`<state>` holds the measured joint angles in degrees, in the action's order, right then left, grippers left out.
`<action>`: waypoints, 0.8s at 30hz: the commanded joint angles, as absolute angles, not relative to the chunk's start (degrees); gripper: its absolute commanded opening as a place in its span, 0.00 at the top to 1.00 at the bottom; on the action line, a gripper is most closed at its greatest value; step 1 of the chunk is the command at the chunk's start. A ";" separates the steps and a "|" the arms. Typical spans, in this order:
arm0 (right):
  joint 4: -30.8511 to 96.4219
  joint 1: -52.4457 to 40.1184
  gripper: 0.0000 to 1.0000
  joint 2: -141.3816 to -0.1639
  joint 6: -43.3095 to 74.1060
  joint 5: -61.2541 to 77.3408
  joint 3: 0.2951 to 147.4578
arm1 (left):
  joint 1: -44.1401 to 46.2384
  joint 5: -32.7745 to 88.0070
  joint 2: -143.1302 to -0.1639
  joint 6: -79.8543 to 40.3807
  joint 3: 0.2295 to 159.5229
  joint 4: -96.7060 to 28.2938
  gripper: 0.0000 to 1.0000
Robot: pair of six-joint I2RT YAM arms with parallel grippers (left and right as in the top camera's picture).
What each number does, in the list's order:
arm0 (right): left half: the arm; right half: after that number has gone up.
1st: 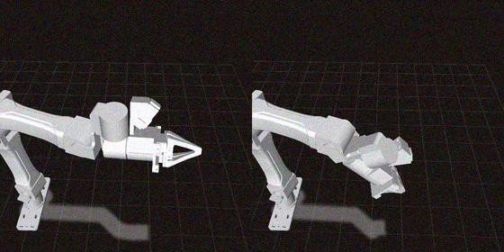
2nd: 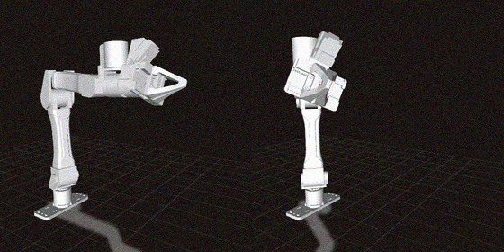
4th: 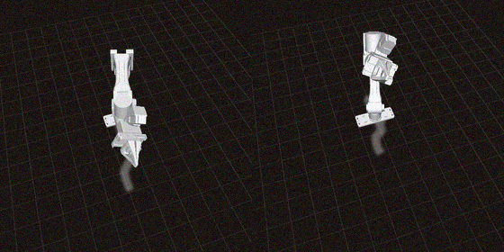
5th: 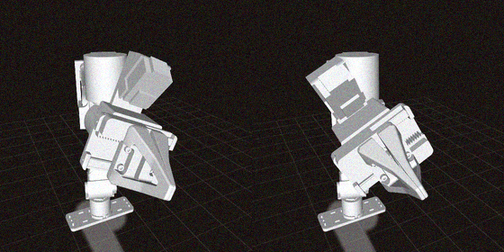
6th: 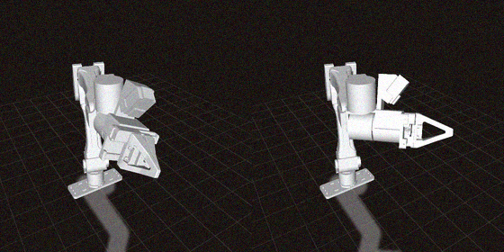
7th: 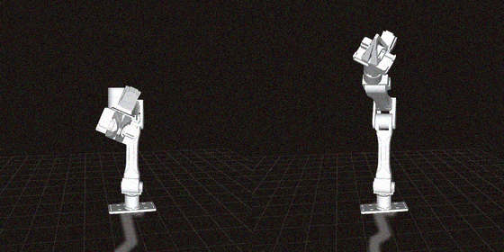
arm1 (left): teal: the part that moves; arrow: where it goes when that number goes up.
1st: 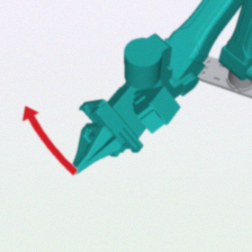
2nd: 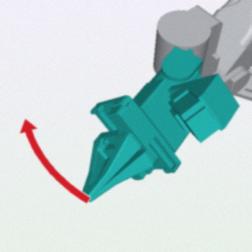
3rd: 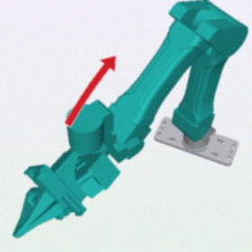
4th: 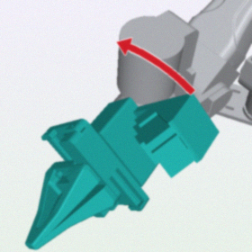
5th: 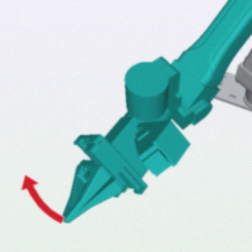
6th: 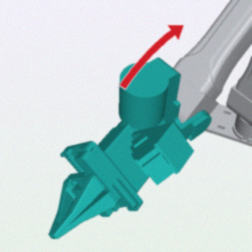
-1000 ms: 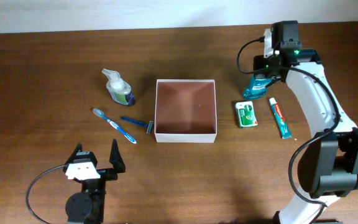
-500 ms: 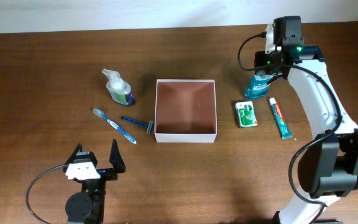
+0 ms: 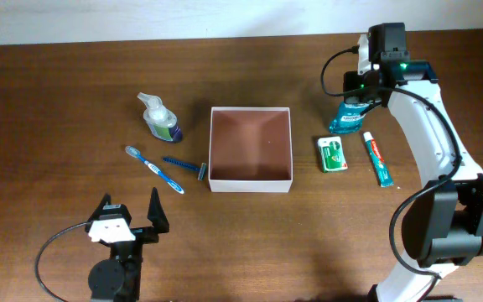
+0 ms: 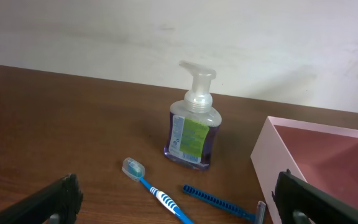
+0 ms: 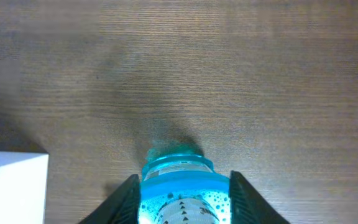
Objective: Pack container
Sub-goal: 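Lower the right gripper and close it on the Listerine bottle cap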
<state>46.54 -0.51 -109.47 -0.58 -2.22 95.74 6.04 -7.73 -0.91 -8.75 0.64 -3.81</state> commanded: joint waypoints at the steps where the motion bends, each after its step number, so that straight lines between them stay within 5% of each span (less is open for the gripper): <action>1: 46.72 -0.73 0.62 -109.34 -0.56 -2.11 97.03 | 6.24 -7.29 -0.73 -7.84 0.51 -3.97 0.01; 12: 47.03 -0.71 0.61 -109.45 -0.56 -2.13 97.01 | 6.24 -7.29 -0.73 -7.84 0.51 -3.97 0.01; 15: 47.11 -0.62 0.53 -109.60 -0.58 -2.15 97.01 | 6.24 -7.29 -0.73 -7.84 0.51 -3.97 0.01; 21: 47.13 -0.62 0.55 -110.06 -0.56 -2.15 97.01 | 6.24 -7.29 -0.73 -7.84 0.51 -3.97 0.01; 24: 47.37 -0.62 0.65 -110.06 -0.58 -2.15 97.01 | 6.24 -7.29 -0.73 -7.84 0.51 -3.97 0.01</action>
<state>47.00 -0.51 -109.47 -0.45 -2.24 95.74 6.04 -7.73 -0.91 -8.75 0.64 -3.81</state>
